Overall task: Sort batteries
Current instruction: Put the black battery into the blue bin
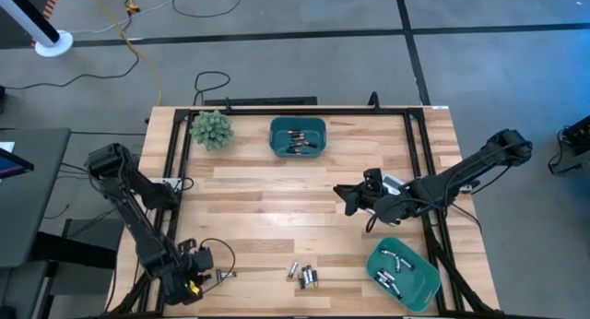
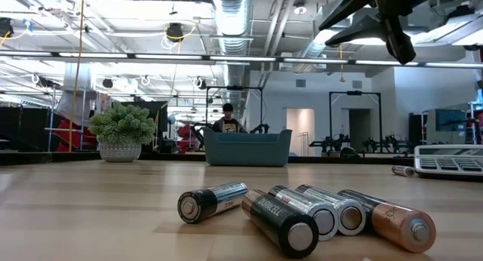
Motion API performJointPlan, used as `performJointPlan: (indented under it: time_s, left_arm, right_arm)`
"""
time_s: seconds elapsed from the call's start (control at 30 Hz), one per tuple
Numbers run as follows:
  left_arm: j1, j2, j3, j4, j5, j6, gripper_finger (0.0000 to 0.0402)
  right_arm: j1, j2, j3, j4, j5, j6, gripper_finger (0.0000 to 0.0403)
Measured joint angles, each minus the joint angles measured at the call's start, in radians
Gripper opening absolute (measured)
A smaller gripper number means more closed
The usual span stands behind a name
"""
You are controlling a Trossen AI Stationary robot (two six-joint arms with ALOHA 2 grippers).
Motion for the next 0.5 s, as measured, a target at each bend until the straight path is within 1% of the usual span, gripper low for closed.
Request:
performJointPlan:
  time_s: [0.33, 0.5]
  left_arm:
    - [-0.013, 0.094, 0.002, 0.055, 0.003, -0.025, 0.0112]
    - [-0.013, 0.110, 0.005, 0.052, -0.002, -0.031, 0.0112]
  right_arm:
    - [0.000, 0.000, 0.000, 0.003, 0.000, 0.000, 0.0118]
    - [0.000, 0.000, 0.000, 0.004, -0.001, 0.000, 0.0118]
